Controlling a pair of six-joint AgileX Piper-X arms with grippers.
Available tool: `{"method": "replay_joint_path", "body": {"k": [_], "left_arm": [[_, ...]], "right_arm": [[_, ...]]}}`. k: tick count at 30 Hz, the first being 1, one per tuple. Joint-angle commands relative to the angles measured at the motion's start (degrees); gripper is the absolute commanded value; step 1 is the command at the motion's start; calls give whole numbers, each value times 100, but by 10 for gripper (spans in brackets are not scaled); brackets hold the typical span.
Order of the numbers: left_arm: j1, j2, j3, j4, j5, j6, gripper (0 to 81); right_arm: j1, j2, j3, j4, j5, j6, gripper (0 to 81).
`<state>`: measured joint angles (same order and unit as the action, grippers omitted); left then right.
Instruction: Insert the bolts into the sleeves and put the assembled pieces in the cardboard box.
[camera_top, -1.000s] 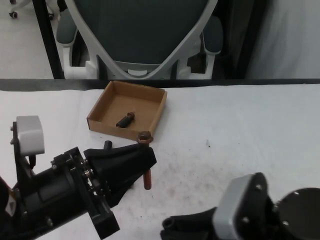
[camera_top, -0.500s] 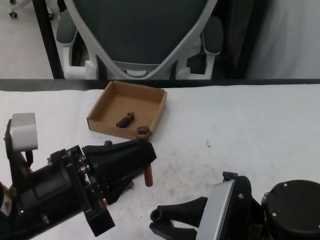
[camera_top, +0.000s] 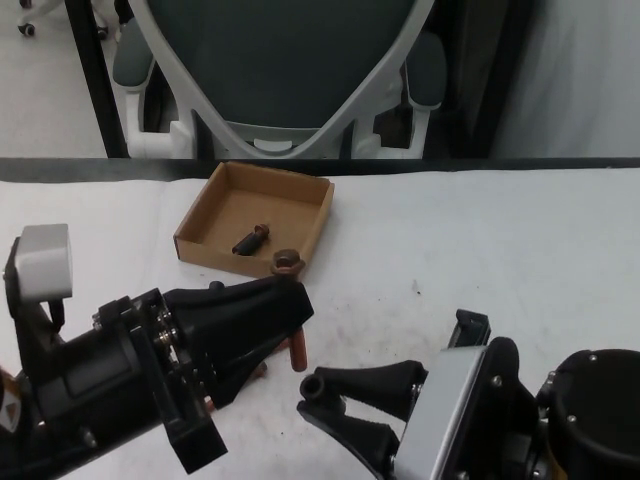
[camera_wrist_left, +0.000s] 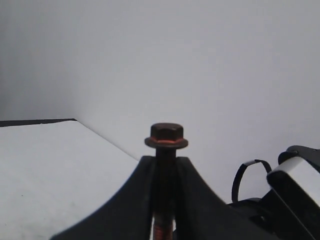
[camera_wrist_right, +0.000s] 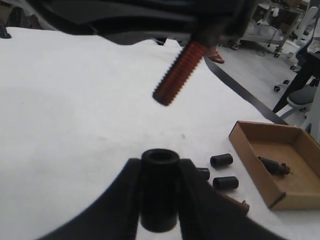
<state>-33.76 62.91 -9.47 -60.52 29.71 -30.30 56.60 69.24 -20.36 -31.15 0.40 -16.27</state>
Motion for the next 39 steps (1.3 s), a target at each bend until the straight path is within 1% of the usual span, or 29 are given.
{"method": "replay_joint_path", "body": {"k": [1,5,12,15,19,21,25,31,37,39], "left_arm": [[-15,-76,0,-342,190,376,8],[-15,-76,0,-474,300,566,8],[-15,-76,0,-661,453,984,8],[-146,-76,0,-661,454,1182,8],[-444,-76,0,-661,411,1581,8],[-502,-76,0,-661,386,1727,8],[-464,-76,0,-661,388,1937,8],[-461,-76,0,-807,388,2554,8],[-461,-76,0,-872,377,2692,8],[-461,-76,14,-867,255,2739,8]], "right_arm": [[-30,0,-71,-277,59,-39,2],[-30,0,-71,-417,61,-39,2],[-30,0,-151,-476,-39,357,2],[-30,0,-199,-476,-116,566,2],[-30,0,-231,-558,-116,720,2],[-30,0,-231,-584,-116,733,2],[-30,0,-231,-557,-116,731,2],[-30,0,-231,-390,-39,731,2],[-30,0,-216,-303,22,731,2],[-30,-17,-216,-308,22,731,2]]}}
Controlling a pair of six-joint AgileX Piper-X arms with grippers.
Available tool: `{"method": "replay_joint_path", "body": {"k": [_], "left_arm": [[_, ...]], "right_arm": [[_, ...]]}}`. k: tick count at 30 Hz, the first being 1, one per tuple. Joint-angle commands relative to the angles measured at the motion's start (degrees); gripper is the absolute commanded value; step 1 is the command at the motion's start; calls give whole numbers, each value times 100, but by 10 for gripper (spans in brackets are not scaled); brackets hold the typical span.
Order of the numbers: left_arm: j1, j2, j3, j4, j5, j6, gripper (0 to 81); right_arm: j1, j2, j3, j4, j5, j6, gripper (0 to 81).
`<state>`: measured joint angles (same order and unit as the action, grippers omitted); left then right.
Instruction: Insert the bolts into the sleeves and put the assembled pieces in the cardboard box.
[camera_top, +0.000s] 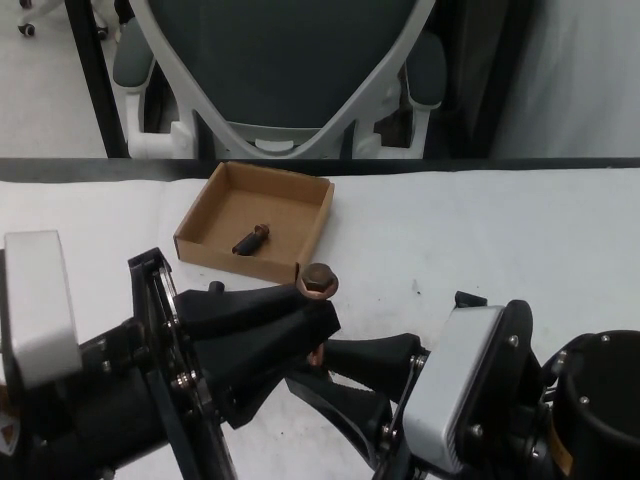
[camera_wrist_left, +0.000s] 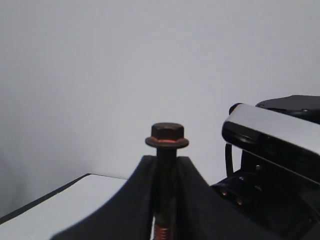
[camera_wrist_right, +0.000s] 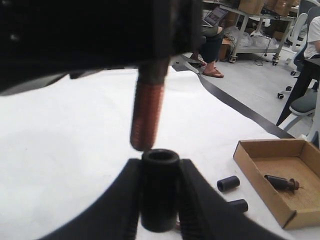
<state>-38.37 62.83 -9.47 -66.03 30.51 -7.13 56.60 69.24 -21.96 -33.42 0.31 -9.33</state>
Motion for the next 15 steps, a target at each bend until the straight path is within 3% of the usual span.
{"method": "replay_joint_path", "body": {"k": [1,15], "left_arm": [[0,-67,32,-334,121,488,8],[0,-74,159,-331,-93,713,8]], "right_arm": [[-30,-22,-56,-71,31,38,2],[-15,-283,-23,-53,74,88,2]]}}
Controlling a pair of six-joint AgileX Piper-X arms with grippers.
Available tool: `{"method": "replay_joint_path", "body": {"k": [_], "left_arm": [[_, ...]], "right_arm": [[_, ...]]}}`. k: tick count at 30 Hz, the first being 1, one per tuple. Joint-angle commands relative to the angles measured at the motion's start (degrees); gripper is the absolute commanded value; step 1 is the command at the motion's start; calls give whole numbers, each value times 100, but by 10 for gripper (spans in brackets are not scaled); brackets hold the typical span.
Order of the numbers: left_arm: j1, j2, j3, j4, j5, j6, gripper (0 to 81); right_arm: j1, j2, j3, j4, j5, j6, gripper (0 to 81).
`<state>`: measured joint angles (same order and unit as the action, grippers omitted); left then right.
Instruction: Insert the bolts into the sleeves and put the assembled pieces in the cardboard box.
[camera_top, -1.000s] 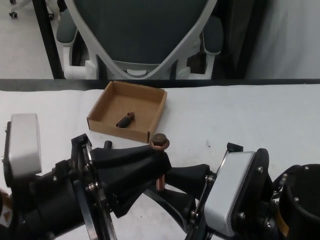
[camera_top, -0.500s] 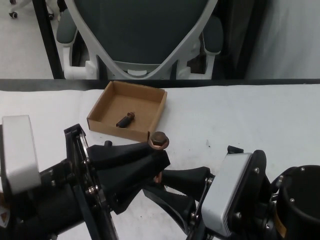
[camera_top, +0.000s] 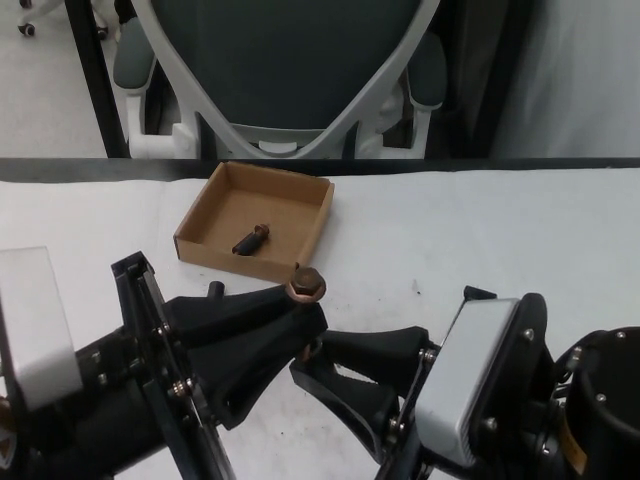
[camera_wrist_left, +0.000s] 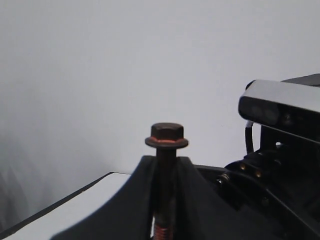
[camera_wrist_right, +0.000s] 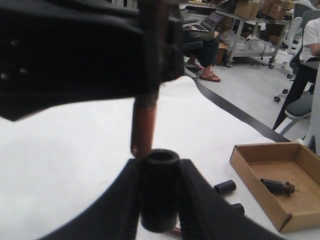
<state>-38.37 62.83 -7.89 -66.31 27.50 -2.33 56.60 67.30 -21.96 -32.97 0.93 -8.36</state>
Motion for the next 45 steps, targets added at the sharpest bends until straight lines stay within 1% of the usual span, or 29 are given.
{"method": "replay_joint_path", "body": {"k": [1,3,12,30,37,42,45], "left_arm": [[0,-74,1,-301,193,233,8],[0,-74,1,-348,72,233,8],[-19,-74,1,-556,87,70,8],[-19,-74,8,-601,87,-844,8],[-19,-74,8,-539,87,-749,8],[-19,-74,8,-327,87,-315,8],[-19,-74,8,-328,76,-317,8]], "right_arm": [[-16,-104,-23,-98,1,49,2],[-16,-115,-23,-117,-93,124,2],[-16,-115,-23,-191,-353,253,2],[-16,-115,-23,-293,-357,290,2],[-16,-115,-23,-292,-357,192,2],[-16,-115,-23,-292,-340,174,2],[-16,-115,-23,-292,-340,109,2]]}}
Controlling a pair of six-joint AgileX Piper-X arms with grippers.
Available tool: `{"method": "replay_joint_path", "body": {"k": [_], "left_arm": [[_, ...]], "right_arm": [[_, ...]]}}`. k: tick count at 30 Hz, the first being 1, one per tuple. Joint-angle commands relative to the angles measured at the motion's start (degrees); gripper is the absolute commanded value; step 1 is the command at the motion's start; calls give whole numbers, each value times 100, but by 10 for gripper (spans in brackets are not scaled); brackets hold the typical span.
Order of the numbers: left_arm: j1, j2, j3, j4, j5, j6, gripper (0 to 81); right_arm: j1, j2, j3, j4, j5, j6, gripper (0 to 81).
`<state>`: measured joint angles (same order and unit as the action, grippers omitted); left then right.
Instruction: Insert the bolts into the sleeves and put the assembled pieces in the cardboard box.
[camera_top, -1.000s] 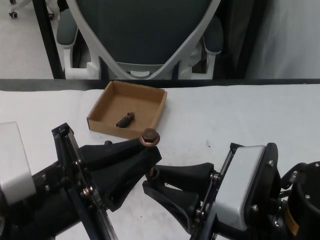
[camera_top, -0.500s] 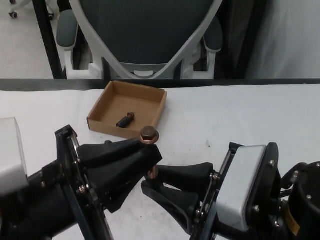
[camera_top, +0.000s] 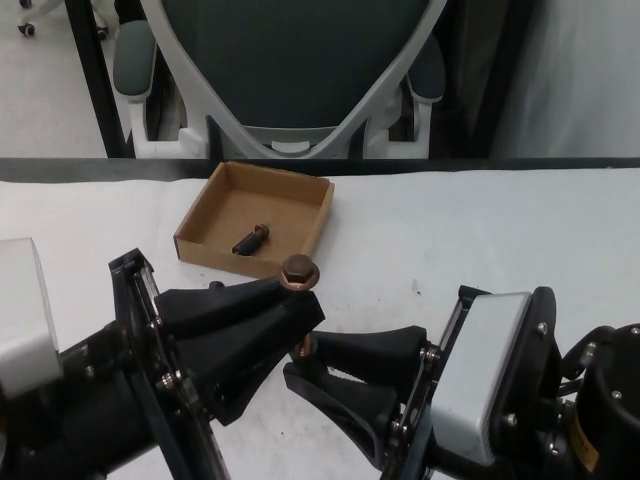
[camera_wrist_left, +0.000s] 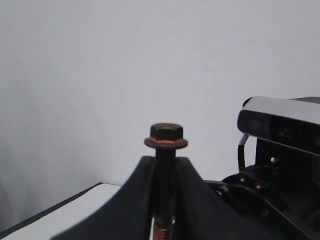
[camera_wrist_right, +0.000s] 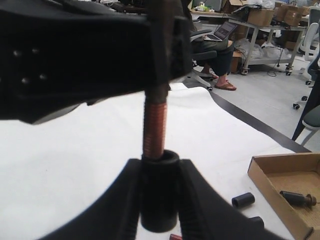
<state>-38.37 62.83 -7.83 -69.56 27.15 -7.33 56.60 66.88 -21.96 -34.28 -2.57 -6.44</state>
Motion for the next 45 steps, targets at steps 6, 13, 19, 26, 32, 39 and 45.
{"method": "replay_joint_path", "body": {"k": [6,13,19,26,32,39,45], "left_arm": [[-3,-74,2,-3,87,352,8],[-3,-74,2,37,103,260,8],[-3,-74,2,177,52,222,8],[-3,-74,2,286,-10,222,8],[-3,-74,2,286,-10,222,8],[-3,-74,2,341,86,222,6],[-3,-74,2,503,125,222,300]], "right_arm": [[-16,-73,-23,-118,9,-106,2],[-16,-73,-23,-159,146,-169,2],[-16,-205,-23,-159,222,-300,2],[-16,-592,-23,-94,359,-464,2],[-16,-767,-23,-70,359,-464,2],[-16,-770,-23,-70,359,-464,2],[-16,-768,-23,-70,359,-419,2]]}}
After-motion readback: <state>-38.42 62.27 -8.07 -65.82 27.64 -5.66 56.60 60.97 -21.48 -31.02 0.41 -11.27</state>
